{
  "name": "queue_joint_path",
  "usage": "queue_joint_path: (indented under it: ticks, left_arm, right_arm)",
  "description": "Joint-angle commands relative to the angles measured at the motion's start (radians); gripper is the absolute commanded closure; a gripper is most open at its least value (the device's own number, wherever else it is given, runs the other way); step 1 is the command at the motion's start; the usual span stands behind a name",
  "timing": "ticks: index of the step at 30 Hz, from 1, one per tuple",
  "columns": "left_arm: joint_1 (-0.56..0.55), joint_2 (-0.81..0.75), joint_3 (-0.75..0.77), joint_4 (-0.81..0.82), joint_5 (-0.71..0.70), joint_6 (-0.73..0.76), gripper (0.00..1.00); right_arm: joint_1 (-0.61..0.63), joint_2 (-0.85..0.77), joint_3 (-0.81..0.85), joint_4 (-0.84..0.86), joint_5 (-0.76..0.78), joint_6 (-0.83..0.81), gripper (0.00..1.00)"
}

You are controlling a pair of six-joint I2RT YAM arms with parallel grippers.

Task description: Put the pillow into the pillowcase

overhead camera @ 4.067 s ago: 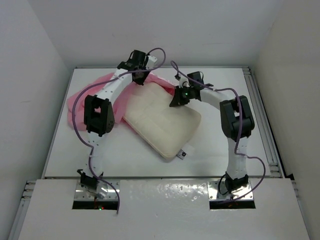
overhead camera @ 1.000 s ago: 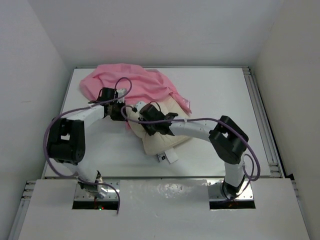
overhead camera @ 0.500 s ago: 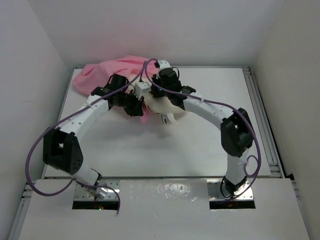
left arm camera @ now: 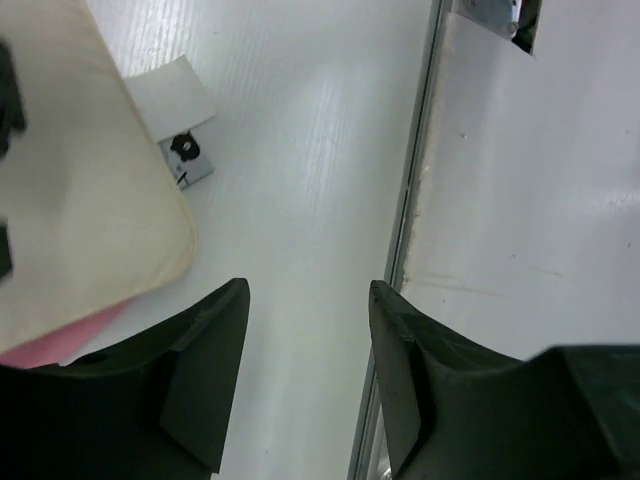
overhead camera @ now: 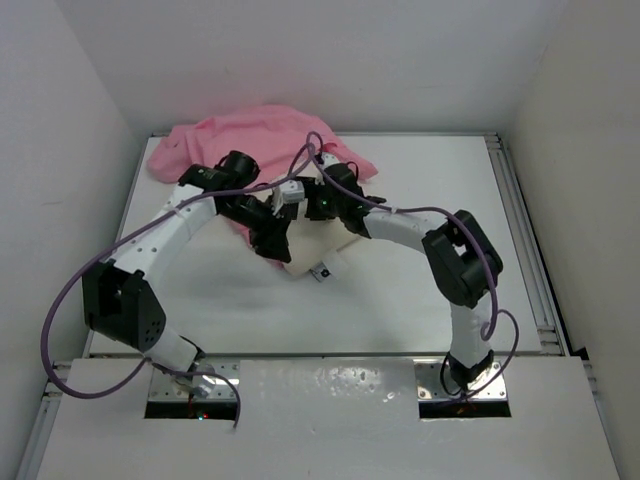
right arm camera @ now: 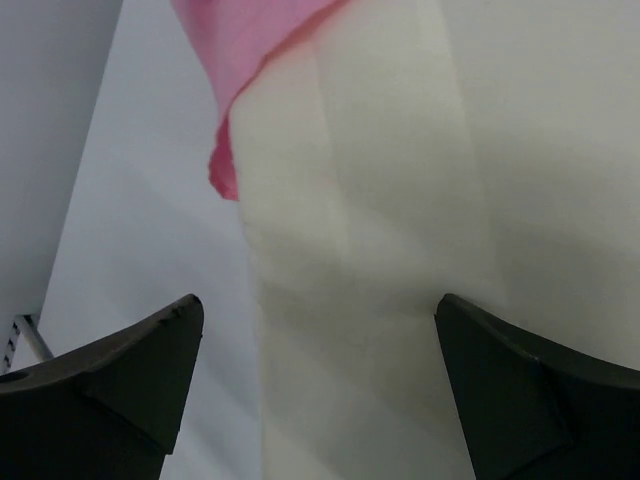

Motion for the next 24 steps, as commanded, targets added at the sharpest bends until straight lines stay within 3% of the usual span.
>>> queue_joint_path:
  ticks: [1,3,4,6,7,8,9,10,11,13,14,17,24]
  left_arm:
    - [0.061,-0.048,0.079,-0.044,-0.002,0.095,0.5]
    - [0.11,-0.025,0.114,0.07,-0.042,-0.023,0.52]
    - [0.12,-0.014,0.119,0.128,-0.07,-0.072,0.54]
    - [0.118,0.024,0.11,0.331,-0.243,-0.232,0.65]
    - [0.103,0.041,0.105,0.391,-0.339,-0.27,0.68]
    - [0.062,0.085,0.101,0.459,-0.44,-0.29,0.69]
    - [0.043,0.112,0.096,0.558,-0.64,-0.309,0.66]
    - [0.025,0.139,0.099,0.599,-0.726,-0.307,0.62]
    - [0.002,0.196,0.101,0.643,-0.796,-0.306,0.53]
    - [-0.011,0.271,0.114,0.761,-0.975,-0.304,0.45]
    - [-0.015,0.297,0.122,0.795,-1.011,-0.304,0.39]
    - [-0.02,0.406,0.183,0.895,-1.175,-0.294,0.34]
    - [-0.026,0.563,0.303,0.961,-1.346,-0.297,0.34]
  right_arm:
    - [-0.043,-0.128,-0.047,0.007,-0.045,-0.051,0.03]
    - [-0.063,-0.212,-0.125,-0.022,-0.018,-0.06,0.04]
    - [-0.072,-0.24,-0.155,-0.024,-0.012,-0.06,0.17]
    - [-0.1,-0.315,-0.221,-0.041,0.003,-0.045,0.54]
    - [-0.107,-0.34,-0.239,-0.056,0.022,-0.022,0.87]
    - [-0.115,-0.361,-0.253,-0.079,0.048,-0.005,0.92]
    - [-0.133,-0.402,-0.29,-0.104,0.104,0.033,0.92]
    - [-0.146,-0.425,-0.313,-0.11,0.121,0.034,0.82]
    - [-0.155,-0.444,-0.339,-0.11,0.132,0.079,0.45]
    - [-0.192,-0.505,-0.42,-0.101,0.17,0.145,0.12]
    - [-0.204,-0.519,-0.446,-0.098,0.18,0.162,0.05]
    - [-0.244,-0.533,-0.514,-0.105,0.186,0.207,0.01]
    - [-0.261,-0.368,-0.525,0.007,0.063,0.262,0.01]
